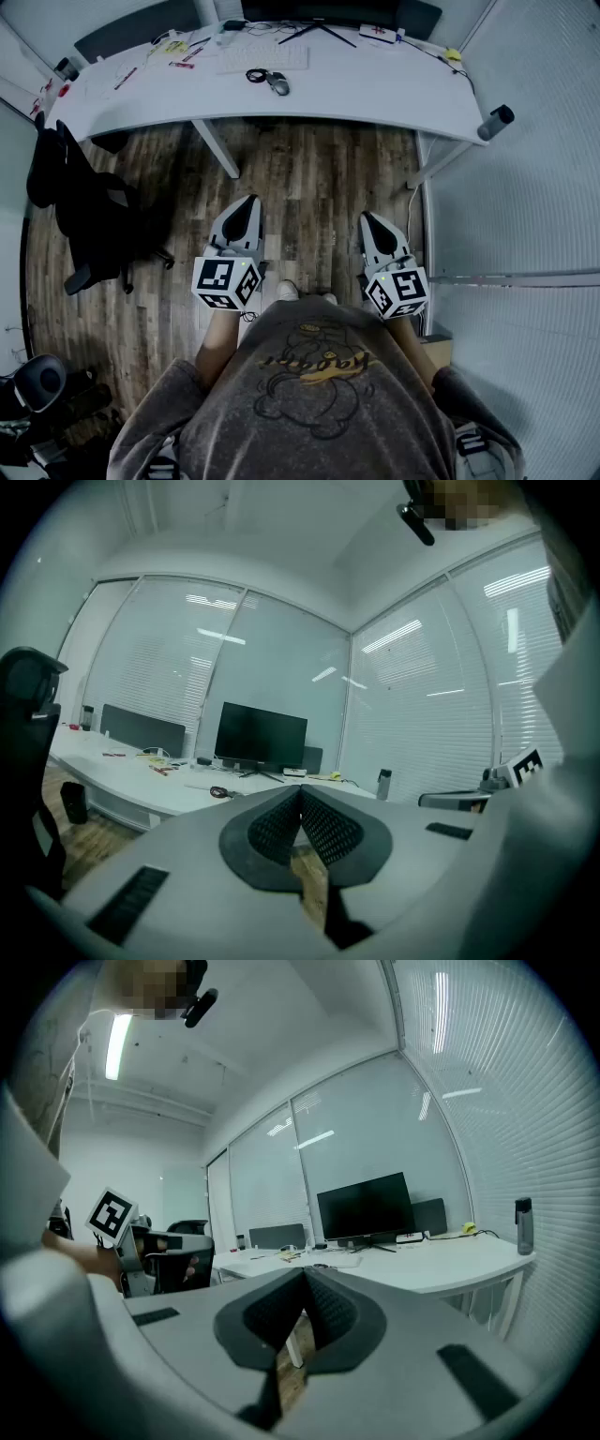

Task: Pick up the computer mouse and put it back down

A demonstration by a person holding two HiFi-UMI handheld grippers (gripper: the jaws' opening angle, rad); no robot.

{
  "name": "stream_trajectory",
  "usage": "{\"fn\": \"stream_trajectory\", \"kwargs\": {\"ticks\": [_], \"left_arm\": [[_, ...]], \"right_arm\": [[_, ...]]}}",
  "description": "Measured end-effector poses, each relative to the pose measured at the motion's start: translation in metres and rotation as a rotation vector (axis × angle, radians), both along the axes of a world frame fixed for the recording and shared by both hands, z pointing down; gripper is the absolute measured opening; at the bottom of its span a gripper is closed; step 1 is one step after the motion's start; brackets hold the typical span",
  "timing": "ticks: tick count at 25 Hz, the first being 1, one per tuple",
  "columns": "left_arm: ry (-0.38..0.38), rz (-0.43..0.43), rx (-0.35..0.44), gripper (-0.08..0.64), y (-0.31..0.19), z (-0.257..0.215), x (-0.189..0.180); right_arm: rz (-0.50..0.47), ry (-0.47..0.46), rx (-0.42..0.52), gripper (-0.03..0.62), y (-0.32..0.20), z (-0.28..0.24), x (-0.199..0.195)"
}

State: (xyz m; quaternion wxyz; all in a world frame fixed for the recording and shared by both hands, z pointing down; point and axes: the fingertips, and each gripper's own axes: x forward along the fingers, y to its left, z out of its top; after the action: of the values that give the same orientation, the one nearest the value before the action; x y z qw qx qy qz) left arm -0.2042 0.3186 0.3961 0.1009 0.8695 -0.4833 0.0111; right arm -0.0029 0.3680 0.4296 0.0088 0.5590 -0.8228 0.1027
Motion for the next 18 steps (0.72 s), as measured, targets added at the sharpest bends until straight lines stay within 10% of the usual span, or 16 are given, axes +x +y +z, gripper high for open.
{"fn": "stream_trajectory", "kwargs": {"ticks": [18], "left_arm": [[-0.029,0.093,0.020,0.018,-0.036,0.015,-0.015]], "right_arm": [[0.114,0.003,0.004,0.006,-0.017,0.015,-0.016]]}}
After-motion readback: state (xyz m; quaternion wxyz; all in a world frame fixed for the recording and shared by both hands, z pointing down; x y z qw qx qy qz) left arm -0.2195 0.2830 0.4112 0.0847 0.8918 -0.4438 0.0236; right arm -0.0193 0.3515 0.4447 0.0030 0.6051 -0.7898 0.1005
